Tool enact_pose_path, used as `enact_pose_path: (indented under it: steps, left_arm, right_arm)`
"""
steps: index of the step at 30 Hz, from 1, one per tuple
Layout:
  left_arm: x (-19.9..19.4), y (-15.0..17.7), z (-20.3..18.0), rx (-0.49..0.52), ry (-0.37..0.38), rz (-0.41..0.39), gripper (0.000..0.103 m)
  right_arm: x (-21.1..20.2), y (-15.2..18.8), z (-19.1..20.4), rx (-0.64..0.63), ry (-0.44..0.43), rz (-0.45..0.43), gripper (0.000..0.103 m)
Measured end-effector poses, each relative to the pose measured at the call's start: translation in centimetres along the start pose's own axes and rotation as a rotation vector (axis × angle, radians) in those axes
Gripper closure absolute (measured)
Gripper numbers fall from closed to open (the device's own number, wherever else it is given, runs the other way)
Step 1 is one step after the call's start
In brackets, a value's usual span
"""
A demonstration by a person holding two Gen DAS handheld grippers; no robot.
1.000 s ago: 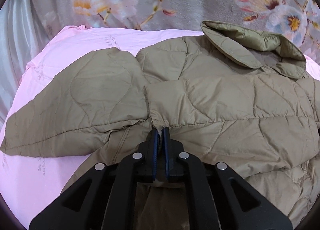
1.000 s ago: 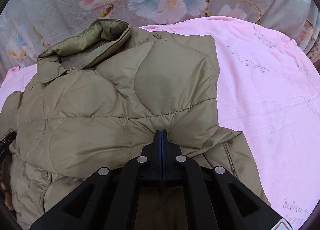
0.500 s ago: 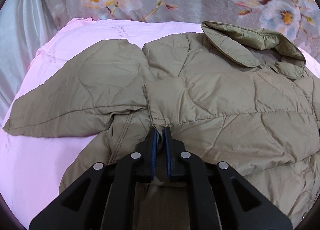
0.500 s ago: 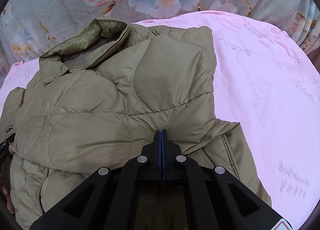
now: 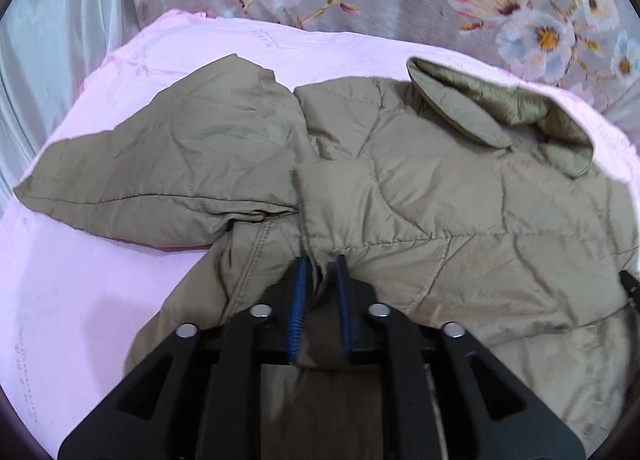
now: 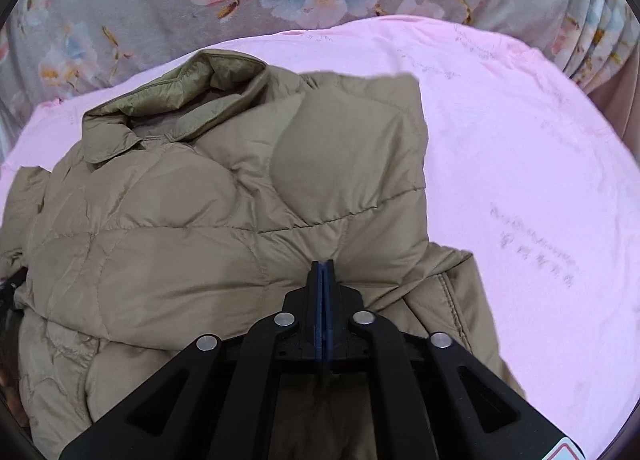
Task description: Fold large clothes
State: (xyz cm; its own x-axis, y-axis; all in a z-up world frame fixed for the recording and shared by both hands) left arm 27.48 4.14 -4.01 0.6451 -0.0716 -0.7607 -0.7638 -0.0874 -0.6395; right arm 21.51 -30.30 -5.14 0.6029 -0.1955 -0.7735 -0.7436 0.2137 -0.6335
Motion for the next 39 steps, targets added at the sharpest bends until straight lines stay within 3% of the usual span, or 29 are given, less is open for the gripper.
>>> enact_pose_path:
  steps: [1, 2, 3, 5, 8, 10, 13, 17, 19, 21, 24, 26, 28, 30, 35, 39]
  left_arm:
    - [-0.8, -0.5, 0.8, -0.029, 0.018, 0.002, 0.068]
    - [-1.9, -1.2, 2.0, -0.072, 0.025, -0.017, 0.040]
    - [-3.1, -1.9, 3.1, -0.111, 0.024, -0.057, 0.018]
    - [-5.6, -3.2, 5.6, -0.173, 0.044, -0.145, 0.009]
    - [-7.0, -4.8, 10.0, -0.224, -0.008, -0.180, 0.008]
    - [-6.1, -5.4, 14.0, -0.275, -0.090, -0.170, 0.008]
    - [-3.5, -5.2, 20.3, -0.383, -0.179, -0.103, 0.009]
    - [-0.4, -4.6, 26.7, -0.483, -0.266, -0.040, 0.009]
    - [0.8, -4.4, 28.5, -0.521, -0.265, -0.016, 0.009]
    - [2.0, -4.5, 29.8, -0.574, -0.216, 0.006, 0.009]
    - [2.7, -5.2, 30.3, -0.623, -0.200, -0.023, 0.009]
    - [3.2, -6.2, 30.1, -0.624, -0.187, -0.033, 0.020]
    - [3.3, -7.0, 29.6, -0.604, -0.147, -0.029, 0.076]
    - [2.9, -8.2, 28.5, -0.586, -0.132, -0.029, 0.093]
    - [-1.9, -12.8, 22.5, -0.453, -0.063, -0.154, 0.099]
    - [-7.0, -15.7, 13.9, -0.266, 0.009, -0.261, 0.101]
  right_arm:
    - [-1.0, -0.5, 0.7, -0.003, -0.027, -0.021, 0.091]
    - [-2.0, -0.9, 1.3, -0.007, -0.046, -0.044, 0.086]
    - [-3.0, -1.5, 2.2, -0.017, -0.055, -0.067, 0.082]
    - [-4.4, -2.4, 4.4, -0.046, -0.083, -0.103, 0.072]
    - [-5.3, -2.8, 8.9, -0.112, -0.155, -0.112, 0.071]
    - [-4.9, -2.8, 11.7, -0.133, -0.204, -0.094, 0.071]
    - [-3.8, -2.2, 15.9, -0.169, -0.252, -0.062, 0.071]
    - [-2.3, -1.0, 19.0, -0.213, -0.241, -0.033, 0.071]
    - [-1.3, -0.8, 19.4, -0.223, -0.221, -0.025, 0.070]
    - [-0.6, -0.5, 19.4, -0.216, -0.219, -0.020, 0.069]
    - [0.0, -0.3, 19.2, -0.217, -0.213, -0.020, 0.069]
    - [0.1, -0.1, 19.5, -0.231, -0.194, -0.027, 0.068]
    - [0.1, 0.0, 19.6, -0.244, -0.179, -0.033, 0.068]
    - [0.0, 0.1, 19.6, -0.249, -0.172, -0.036, 0.068]
    - [-0.1, 0.0, 19.7, -0.241, -0.177, -0.039, 0.067]
    - [-0.6, -0.2, 19.2, -0.219, -0.194, -0.037, 0.063]
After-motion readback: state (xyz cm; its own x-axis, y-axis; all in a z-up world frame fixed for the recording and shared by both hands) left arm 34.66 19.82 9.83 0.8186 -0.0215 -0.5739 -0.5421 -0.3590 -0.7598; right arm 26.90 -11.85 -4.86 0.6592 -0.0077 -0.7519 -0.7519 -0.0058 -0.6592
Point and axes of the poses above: each gripper's, at about its wrist camera, not at the fingertips, and x roughly the way its jaws point, z to its left, y to its underside, the point moved 5 cm from there along x, roughly the way its jaws point, and after that the axes turned 5 degrees about -x, right-handed, at the moved point
